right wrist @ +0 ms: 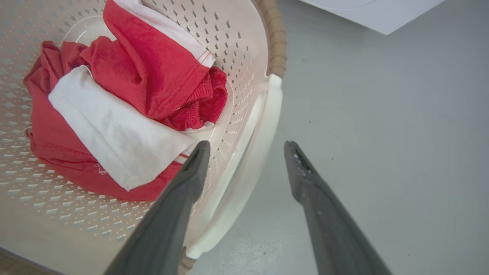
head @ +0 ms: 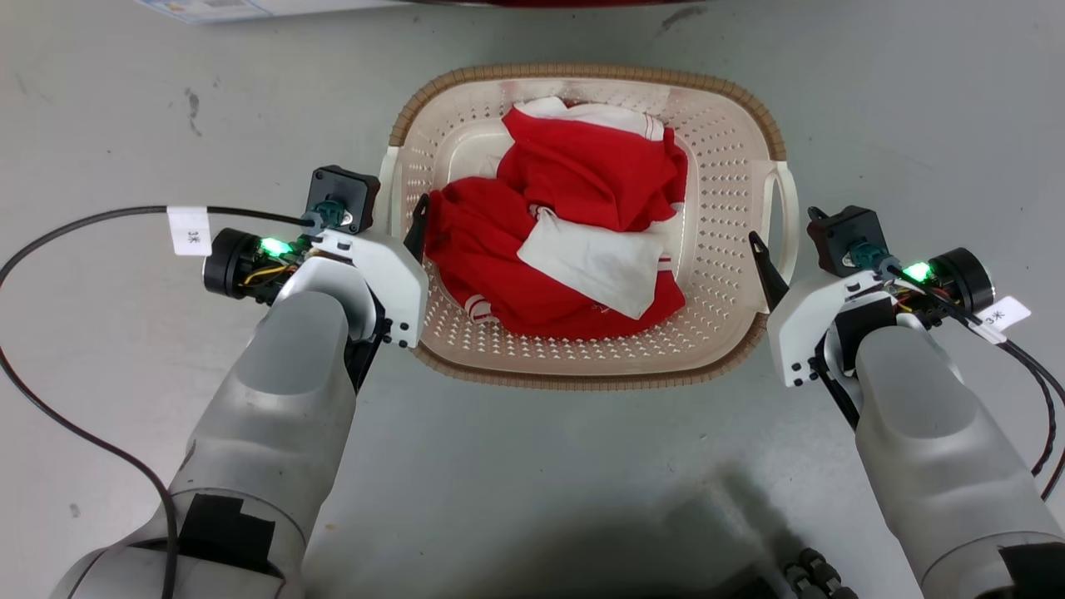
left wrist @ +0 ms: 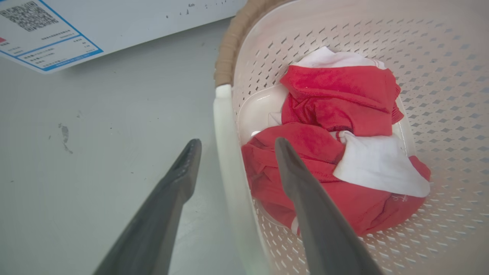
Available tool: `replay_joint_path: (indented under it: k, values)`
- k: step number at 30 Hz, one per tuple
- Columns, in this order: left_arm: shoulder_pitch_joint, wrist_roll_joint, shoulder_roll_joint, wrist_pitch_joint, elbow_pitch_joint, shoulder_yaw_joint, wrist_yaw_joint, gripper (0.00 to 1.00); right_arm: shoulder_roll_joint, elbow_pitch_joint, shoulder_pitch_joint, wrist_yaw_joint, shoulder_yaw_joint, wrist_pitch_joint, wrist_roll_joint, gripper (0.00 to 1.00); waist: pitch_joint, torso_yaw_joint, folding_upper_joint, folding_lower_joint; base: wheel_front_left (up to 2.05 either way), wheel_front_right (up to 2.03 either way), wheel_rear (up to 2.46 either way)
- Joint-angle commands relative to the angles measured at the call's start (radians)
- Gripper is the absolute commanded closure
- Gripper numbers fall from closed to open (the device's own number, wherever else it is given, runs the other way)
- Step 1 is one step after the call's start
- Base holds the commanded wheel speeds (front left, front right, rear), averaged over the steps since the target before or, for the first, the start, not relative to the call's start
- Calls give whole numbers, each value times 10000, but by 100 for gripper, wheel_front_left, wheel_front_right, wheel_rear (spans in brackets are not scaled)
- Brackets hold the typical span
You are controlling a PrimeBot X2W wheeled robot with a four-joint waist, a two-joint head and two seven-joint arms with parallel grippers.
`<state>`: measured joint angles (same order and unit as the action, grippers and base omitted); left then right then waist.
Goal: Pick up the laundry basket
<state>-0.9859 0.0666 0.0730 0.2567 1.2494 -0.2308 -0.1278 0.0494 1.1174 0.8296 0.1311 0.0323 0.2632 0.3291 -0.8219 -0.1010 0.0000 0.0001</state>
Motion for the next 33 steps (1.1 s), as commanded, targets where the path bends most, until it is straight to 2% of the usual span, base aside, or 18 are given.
replay_joint_path:
  k: [1,13,14,15,25,33]
  values:
    - [-140,46,-6,-32,44,-36,-8,0,17,67,170,-8,-32,23,-82,0,-114,-9,0,-1,0,0,0]
    - [-531,214,-14,-159,294,-422,-26,0,17,530,635,-8,-440,25,-538,0,-698,-14,0,-1,0,0,0]
    - [-552,208,-14,-177,307,-467,-26,47,17,589,655,-7,-477,25,-604,51,-719,-9,0,-1,0,0,0]
    - [-572,236,-14,-204,314,-500,-25,100,18,663,685,-8,-526,25,-638,100,-734,-5,0,-1,0,0,0]
    - [-393,558,-74,-313,356,-1019,-57,100,27,765,791,-7,-914,31,-1094,100,-488,1,0,-1,0,0,0]
    - [245,1317,-166,-542,372,-1406,-62,100,20,1130,425,-7,-1112,35,-1065,100,856,184,0,-1,0,0,0]
